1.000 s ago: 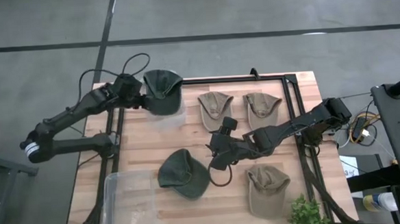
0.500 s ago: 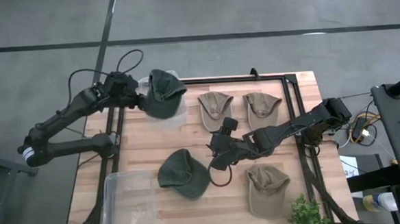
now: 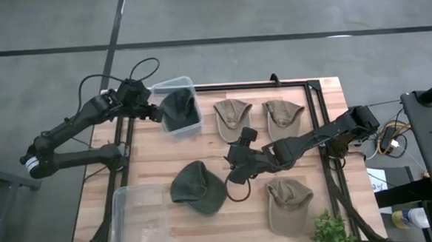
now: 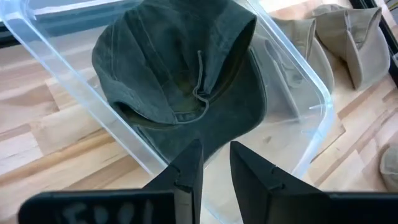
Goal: Pick & Place hat
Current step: Put the blue cap into the top transparent bin
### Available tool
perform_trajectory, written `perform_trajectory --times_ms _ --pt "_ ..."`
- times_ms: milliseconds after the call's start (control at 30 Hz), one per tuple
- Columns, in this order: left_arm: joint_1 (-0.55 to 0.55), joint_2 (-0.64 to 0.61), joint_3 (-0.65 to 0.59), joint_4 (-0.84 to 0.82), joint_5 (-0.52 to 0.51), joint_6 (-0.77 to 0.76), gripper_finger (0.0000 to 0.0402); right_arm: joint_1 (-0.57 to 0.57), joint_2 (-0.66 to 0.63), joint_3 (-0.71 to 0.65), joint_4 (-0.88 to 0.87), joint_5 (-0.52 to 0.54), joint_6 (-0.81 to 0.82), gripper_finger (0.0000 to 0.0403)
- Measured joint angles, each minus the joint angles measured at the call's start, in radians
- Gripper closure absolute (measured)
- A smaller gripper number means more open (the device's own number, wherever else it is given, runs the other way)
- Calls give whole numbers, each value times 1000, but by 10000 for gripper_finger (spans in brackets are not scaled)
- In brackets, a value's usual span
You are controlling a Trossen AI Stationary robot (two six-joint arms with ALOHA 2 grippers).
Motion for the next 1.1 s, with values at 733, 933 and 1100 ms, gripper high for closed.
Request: perform_trajectory --times_ms 733,933,1100 --pt "-118 -97 2 291 28 21 329 -10 31 -91 106 -393 76 177" --pt "-208 -114 2 369 34 46 329 -39 124 -94 131 -482 161 177" --pt "-288 -116 1 415 33 90 329 -61 188 -95 138 -486 191 177"
